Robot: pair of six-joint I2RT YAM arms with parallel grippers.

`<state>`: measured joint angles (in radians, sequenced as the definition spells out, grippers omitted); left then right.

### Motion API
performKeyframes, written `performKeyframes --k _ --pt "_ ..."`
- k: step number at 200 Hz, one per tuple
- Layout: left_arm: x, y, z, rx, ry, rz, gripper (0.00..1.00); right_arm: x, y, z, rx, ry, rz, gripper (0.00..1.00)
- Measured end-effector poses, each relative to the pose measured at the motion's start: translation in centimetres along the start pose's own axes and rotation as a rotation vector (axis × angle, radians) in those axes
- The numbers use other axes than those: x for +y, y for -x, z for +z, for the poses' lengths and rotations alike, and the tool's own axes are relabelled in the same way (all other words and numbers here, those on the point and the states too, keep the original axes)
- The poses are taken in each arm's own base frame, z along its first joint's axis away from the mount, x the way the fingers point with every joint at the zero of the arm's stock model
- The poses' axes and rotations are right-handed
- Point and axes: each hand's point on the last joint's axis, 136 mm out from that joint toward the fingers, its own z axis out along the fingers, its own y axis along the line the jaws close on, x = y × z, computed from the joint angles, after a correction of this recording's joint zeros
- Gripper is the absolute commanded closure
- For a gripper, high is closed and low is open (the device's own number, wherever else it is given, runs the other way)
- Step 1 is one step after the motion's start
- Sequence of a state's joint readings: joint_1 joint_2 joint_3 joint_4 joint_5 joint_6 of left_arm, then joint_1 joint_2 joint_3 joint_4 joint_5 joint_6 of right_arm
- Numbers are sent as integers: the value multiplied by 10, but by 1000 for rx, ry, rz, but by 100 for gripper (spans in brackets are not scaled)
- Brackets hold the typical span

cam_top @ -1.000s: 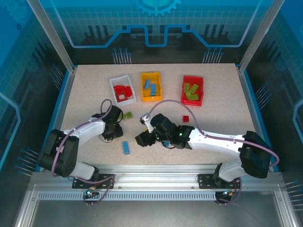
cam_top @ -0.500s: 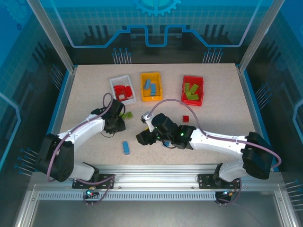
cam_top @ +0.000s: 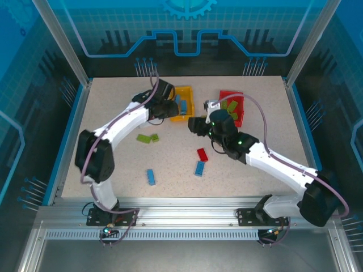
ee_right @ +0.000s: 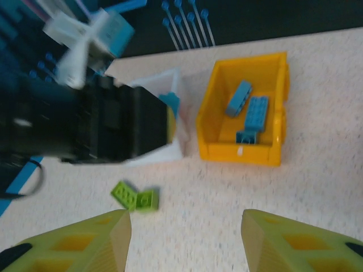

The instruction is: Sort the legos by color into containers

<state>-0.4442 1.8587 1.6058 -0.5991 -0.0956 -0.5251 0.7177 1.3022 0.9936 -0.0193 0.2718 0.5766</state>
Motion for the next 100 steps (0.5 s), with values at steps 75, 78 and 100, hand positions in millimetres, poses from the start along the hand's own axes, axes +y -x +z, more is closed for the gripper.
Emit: performKeyframes --k 75,78,100 --pt "-37 51 86 -26 -24 54 64 -6 20 22 12 -17 52 45" --pt "-37 51 89 -22 -21 54 64 -6 20 22 14 -16 53 45" --pt "-30 47 105 5 0 47 59 -6 18 22 21 -17 55 45"
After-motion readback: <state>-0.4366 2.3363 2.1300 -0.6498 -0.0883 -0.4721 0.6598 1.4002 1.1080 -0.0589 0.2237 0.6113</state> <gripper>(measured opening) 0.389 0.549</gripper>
